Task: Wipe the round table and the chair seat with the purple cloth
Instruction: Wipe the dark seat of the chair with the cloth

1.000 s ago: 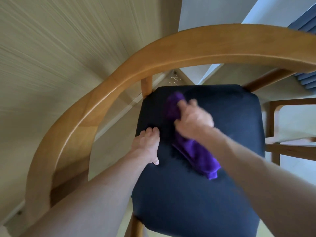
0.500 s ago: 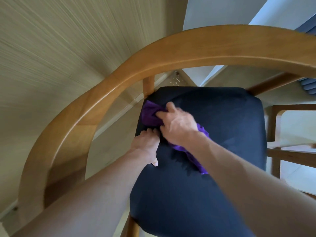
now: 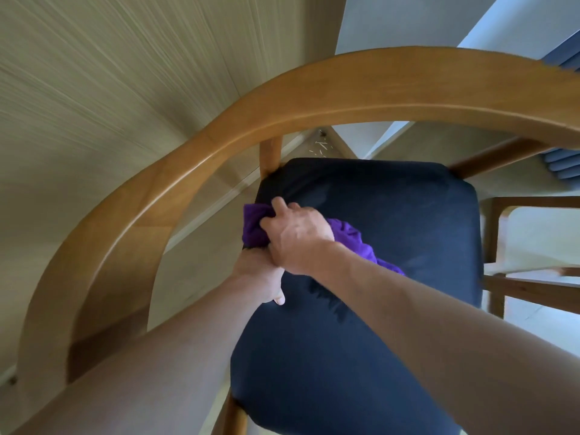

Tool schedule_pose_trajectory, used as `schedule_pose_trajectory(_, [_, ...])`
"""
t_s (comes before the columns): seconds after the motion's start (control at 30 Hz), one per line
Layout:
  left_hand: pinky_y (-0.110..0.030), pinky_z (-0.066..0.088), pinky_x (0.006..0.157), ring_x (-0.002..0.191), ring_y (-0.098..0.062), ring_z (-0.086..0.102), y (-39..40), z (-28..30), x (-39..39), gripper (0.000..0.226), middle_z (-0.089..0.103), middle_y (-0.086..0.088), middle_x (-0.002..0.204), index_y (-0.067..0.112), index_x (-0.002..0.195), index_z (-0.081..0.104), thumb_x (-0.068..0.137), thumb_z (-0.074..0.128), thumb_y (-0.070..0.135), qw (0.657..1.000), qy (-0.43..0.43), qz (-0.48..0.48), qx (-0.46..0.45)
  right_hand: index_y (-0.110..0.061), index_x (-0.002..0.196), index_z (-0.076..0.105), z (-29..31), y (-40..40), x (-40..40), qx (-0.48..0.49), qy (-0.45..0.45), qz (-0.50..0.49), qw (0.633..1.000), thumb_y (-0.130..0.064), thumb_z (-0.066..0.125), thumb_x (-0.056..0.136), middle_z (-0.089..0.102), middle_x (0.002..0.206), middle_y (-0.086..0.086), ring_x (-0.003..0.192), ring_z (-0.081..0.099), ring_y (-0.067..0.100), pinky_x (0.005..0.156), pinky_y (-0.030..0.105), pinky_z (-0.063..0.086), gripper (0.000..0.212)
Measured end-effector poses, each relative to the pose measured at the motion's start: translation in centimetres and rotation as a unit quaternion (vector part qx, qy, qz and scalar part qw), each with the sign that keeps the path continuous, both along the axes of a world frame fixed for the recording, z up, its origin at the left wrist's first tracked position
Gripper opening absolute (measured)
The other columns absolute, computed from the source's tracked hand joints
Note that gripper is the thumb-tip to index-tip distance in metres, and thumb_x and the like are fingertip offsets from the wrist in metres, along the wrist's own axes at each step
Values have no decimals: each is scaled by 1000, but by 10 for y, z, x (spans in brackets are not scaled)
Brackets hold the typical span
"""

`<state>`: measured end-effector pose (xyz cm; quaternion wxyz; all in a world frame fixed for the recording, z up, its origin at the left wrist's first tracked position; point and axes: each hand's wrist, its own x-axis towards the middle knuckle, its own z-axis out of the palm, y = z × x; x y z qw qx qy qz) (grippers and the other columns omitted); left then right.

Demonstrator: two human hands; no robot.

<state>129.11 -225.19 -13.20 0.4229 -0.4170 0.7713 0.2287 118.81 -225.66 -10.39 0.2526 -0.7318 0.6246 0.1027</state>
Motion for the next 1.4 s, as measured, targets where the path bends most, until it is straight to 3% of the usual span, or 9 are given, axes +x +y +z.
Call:
schedule_pose_trajectory(0.13, [-37,46,89,119,-27,51,-1,2,-2,92,47,-6,130,13,130,38,63,97,35,999,35,10,-15,-27,131,57,-8,-22,-72,-13,61,-160,985,-35,54,96,40,134,8,114,55,33,77,40,44,36])
schedule_pose_trajectory(0.27, [-33,42,78,111,-25,53,-1,3,-2,86,48,-4,121,17,112,34,58,99,36,999,40,12,-20,-15,132,58,-12,-33,-135,41,92,-410,907,-31,57,95,42,136,12,111,59,38,75,42,45,41])
schedule_pose_trajectory(0.37, [-33,43,77,111,-25,54,-1,4,-2,88,49,-4,121,19,104,28,57,99,36,998,48,14,-27,-21,134,59,-9,-48,-89,58,89,-341,934,-27,60,91,37,145,9,117,58,34,82,41,48,43])
schedule_pose_trajectory(0.57, [-36,48,96,123,-26,49,0,2,1,100,45,-6,138,11,143,39,65,94,39,999,37,1,-19,-29,135,55,1,-22,-17,29,2,26,999,-35,55,99,40,134,8,109,53,28,77,39,43,36])
schedule_pose_trajectory(0.7, [-37,48,93,121,-26,51,-1,4,-1,97,46,-5,131,13,132,35,61,97,35,999,40,11,-24,-28,134,56,-5,-41,-78,17,26,-157,987,-32,55,96,39,137,8,116,56,34,87,42,50,38])
schedule_pose_trajectory(0.83, [-37,47,91,118,-27,51,1,2,-2,95,47,-5,130,12,129,35,61,97,36,999,40,-1,-27,-21,104,61,-10,-54,-137,44,-31,-438,897,-29,52,89,54,130,14,102,59,35,85,39,49,19])
schedule_pose_trajectory(1.13, [-37,49,93,119,-27,52,1,2,-4,96,47,-7,134,10,134,40,62,96,39,999,28,-14,-37,-18,116,60,2,-53,-21,73,-63,-50,994,-34,53,95,52,120,4,94,57,27,77,40,54,27])
schedule_pose_trajectory(1.27, [-39,49,97,123,-28,52,1,1,-5,98,47,-7,133,12,133,37,60,98,36,999,31,0,-37,-28,98,63,2,-45,-75,-3,-119,-190,975,-39,60,83,53,103,-1,91,57,25,71,33,47,19])
schedule_pose_trajectory(1.4, [-37,49,91,117,-27,52,0,2,-6,94,48,-6,127,12,128,37,60,98,35,999,30,-1,-31,-14,125,57,-7,-60,-126,-20,-59,-363,930,-30,60,80,44,134,9,121,44,32,100,46,45,47])
